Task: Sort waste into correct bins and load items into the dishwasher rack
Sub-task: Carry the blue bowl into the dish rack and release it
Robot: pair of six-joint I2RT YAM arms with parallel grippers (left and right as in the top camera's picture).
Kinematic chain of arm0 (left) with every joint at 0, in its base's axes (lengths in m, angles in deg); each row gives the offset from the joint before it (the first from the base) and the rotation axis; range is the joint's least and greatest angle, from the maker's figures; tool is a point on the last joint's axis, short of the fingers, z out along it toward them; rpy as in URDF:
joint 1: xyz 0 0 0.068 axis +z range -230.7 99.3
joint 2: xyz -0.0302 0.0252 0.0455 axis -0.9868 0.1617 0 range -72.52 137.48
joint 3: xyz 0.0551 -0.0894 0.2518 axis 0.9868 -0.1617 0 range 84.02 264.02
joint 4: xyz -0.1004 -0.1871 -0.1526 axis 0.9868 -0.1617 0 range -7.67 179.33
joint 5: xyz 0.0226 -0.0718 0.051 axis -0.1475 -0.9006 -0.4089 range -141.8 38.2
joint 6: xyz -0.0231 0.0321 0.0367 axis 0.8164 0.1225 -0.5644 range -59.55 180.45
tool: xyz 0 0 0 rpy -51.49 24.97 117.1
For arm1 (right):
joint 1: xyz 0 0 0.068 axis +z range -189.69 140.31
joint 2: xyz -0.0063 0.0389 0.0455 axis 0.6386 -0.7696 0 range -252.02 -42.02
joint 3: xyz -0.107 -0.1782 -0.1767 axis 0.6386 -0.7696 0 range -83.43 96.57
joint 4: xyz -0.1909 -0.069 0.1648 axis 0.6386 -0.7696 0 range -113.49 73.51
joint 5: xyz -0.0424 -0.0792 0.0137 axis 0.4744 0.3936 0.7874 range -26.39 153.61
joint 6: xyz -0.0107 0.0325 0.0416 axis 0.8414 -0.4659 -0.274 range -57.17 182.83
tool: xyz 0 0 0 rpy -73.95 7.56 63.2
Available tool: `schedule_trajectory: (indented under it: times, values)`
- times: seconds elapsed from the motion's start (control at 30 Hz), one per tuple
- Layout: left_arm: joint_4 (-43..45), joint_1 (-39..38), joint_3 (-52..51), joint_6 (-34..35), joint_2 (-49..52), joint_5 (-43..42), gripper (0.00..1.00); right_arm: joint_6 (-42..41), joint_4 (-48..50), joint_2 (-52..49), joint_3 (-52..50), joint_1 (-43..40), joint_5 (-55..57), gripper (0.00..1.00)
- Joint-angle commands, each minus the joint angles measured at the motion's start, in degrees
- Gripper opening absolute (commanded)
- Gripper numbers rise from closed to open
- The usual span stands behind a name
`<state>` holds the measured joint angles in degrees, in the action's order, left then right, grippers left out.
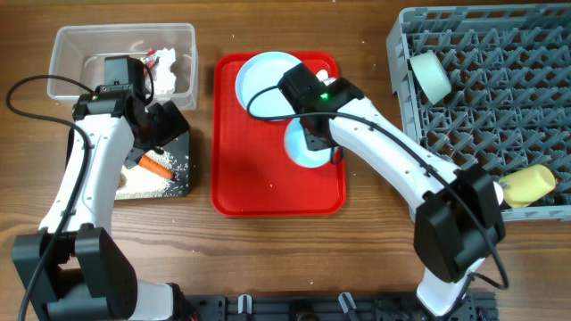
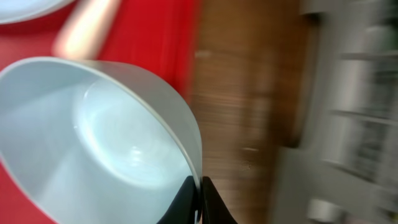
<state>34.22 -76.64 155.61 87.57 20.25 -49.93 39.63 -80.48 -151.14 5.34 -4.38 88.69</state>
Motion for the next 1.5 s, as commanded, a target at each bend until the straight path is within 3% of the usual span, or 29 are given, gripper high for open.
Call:
schedule_trajectory:
  times: [0.0,0.27,0.43,0.6,0.73,0.9,1.47]
  values:
    - [0.0,0.3,-0.3,0.3,0.1,0.6,1.0,0.6,-2.8,7.7,1.6,0.0,22.0,0.04]
    - [0.0,0.3,-0.3,0.3,0.1,0.6,1.0,0.7,-9.7,18.1,1.6,-3.6,48.3,0.04]
    - [0.0,0.3,-0.3,0.3,0.1,0.6,1.0,4.3,-10.4,17.9,0.1,-16.5,46.3,0.04]
    - [0.0,0.3,-0.3,0.3,0.1,0.6,1.0,6.7,-11.1,16.7,-0.4,-22.3,38.5,0.04]
    - [0.0,0.3,-0.3,0.3,0.1,0.6,1.0,8.0,-12.4,10.9,-0.4,-23.0,35.7,0.04]
    - [0.0,0.3,-0.3,0.3,0.1,0.6,1.0,8.0,-17.4,3.4,-0.4,-23.0,40.4,0.04]
    - [0.0,0.3,-0.3,0.3,0.1,0.6,1.0,10.4,-16.5,-0.3,-1.4,-25.9,38.3,0.04]
